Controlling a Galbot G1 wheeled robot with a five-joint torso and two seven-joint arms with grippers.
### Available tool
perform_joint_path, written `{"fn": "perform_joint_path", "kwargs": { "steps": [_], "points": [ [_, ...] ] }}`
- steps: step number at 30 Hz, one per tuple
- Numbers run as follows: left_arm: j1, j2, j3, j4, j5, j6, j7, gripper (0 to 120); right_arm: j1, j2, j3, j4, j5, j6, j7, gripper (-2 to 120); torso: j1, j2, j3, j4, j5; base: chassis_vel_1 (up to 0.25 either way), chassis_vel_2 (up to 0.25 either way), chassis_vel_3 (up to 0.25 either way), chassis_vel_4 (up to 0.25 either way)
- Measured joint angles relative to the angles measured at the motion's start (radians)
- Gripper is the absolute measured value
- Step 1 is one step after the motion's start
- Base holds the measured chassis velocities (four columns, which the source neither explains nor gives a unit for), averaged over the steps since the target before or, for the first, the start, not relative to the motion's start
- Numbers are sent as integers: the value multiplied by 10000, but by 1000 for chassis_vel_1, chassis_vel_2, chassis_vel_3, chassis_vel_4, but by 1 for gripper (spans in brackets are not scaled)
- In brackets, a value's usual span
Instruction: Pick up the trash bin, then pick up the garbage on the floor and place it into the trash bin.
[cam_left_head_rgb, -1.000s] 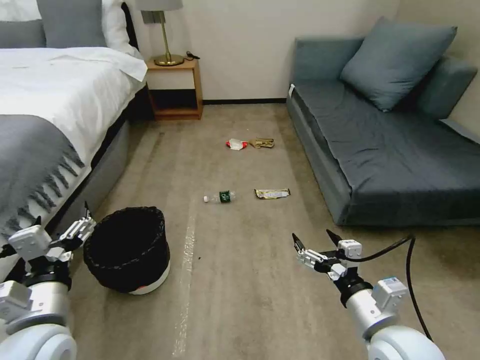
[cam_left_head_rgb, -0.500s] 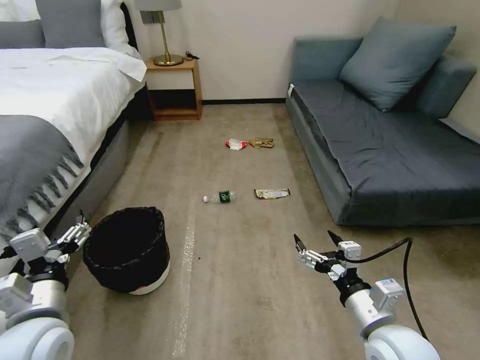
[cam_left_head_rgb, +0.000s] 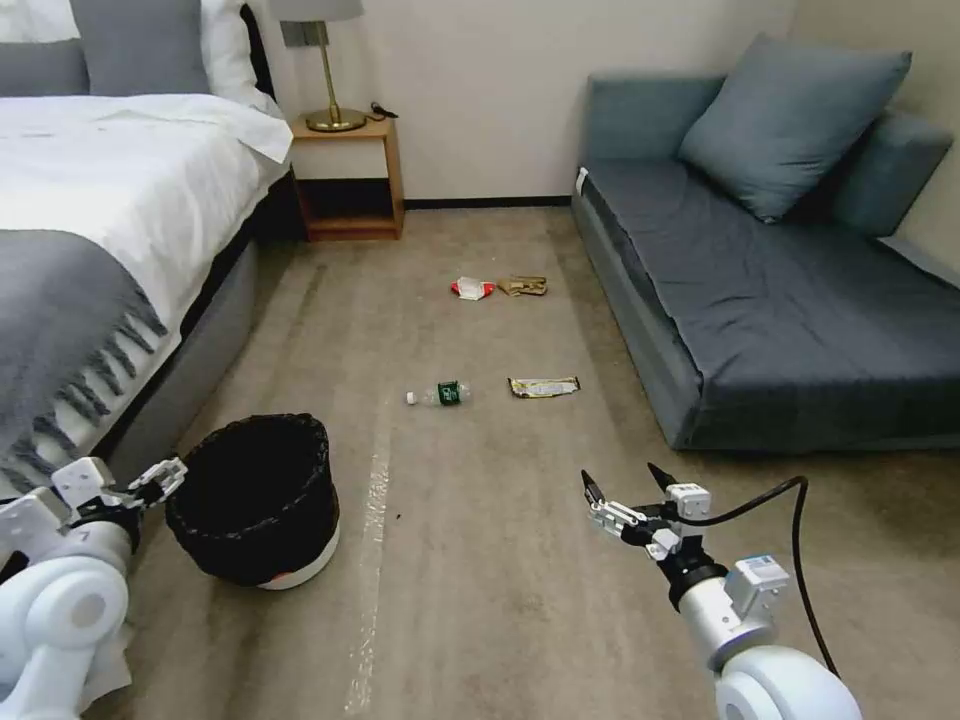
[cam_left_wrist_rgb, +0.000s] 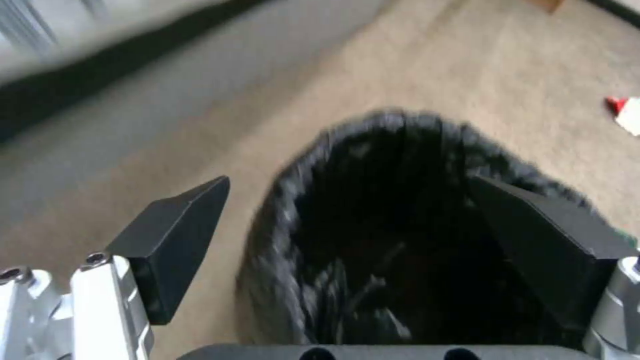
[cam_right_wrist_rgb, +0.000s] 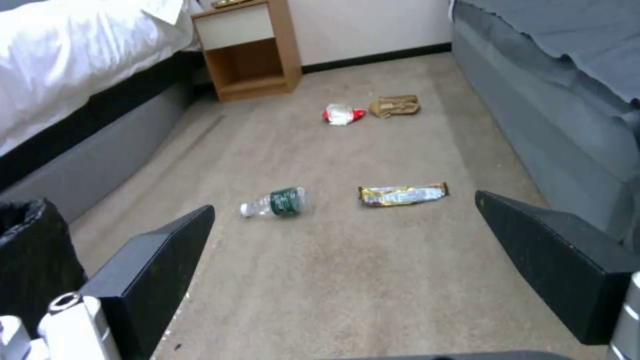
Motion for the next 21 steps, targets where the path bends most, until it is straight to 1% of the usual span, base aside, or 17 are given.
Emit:
{"fn": "perform_joint_path", "kwargs": {
  "steps": [6,8,9,12,13,17,18,21],
  "points": [
    [-533,-294,127,709,-461,203,-320,90,-30,-24,168,-41,-7,0,4,100,1,0,0,-1,0,0,0,0,0],
    [-579,-320,136,778,-479,232,-379,88,-30,-29,187,-51,-7,0,6,100,0,0,0,-1,1,0,0,0,0],
    [-645,-366,150,889,-509,279,-480,85,-27,-40,217,-68,-7,0,6,100,0,0,0,-1,0,0,0,0,0],
    [-747,-464,181,1133,-547,372,-592,81,3,-62,255,-124,-6,0,11,100,0,0,0,0,1,0,0,0,0],
    [-747,-464,181,1133,-547,372,-592,81,3,-62,255,-124,-6,0,11,100,0,0,0,0,1,0,0,0,0],
    [-1022,-634,295,1596,-513,399,-685,79,157,-99,243,-170,-6,-26,28,100,0,0,0,0,2,0,0,0,0],
    [-1022,-634,295,1596,-513,399,-685,79,157,-99,243,-170,-6,-26,28,100,0,0,0,0,2,0,0,0,0],
    [-1243,-834,386,1858,-471,399,-713,77,205,-139,211,-229,-13,-43,33,100,0,0,0,0,1,0,0,0,0]
  ]
}}
